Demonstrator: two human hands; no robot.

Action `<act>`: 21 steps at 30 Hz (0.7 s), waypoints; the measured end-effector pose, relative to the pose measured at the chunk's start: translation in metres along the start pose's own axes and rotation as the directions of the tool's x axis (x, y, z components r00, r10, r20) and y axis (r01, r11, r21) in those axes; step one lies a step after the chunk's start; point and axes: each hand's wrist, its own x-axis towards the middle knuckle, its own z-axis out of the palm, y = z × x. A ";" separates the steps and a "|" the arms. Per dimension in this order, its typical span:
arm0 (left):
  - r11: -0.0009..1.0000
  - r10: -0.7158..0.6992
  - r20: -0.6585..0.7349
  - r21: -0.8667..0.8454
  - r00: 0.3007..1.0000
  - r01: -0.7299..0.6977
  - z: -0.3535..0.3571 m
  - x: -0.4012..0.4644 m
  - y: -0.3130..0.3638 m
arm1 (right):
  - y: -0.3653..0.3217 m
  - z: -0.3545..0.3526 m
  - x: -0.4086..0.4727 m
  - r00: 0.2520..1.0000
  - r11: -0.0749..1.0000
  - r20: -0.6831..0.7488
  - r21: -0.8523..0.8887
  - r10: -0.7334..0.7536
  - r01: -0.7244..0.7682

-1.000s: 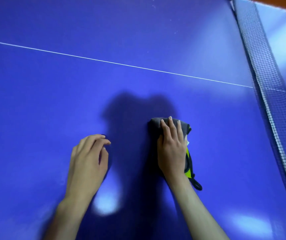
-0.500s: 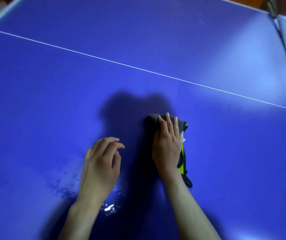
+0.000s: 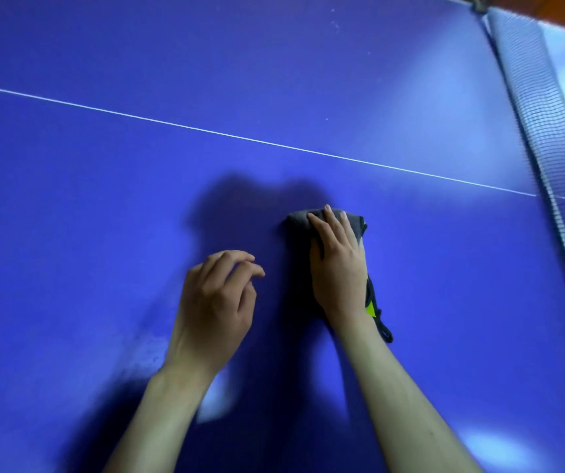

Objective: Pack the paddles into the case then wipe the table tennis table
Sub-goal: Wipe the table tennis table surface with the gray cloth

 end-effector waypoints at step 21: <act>0.999 -0.042 0.103 0.013 0.994 0.041 0.179 0.046 0.199 | 0.350 -0.191 -0.020 0.982 0.983 0.032 -0.011 0.186 -0.186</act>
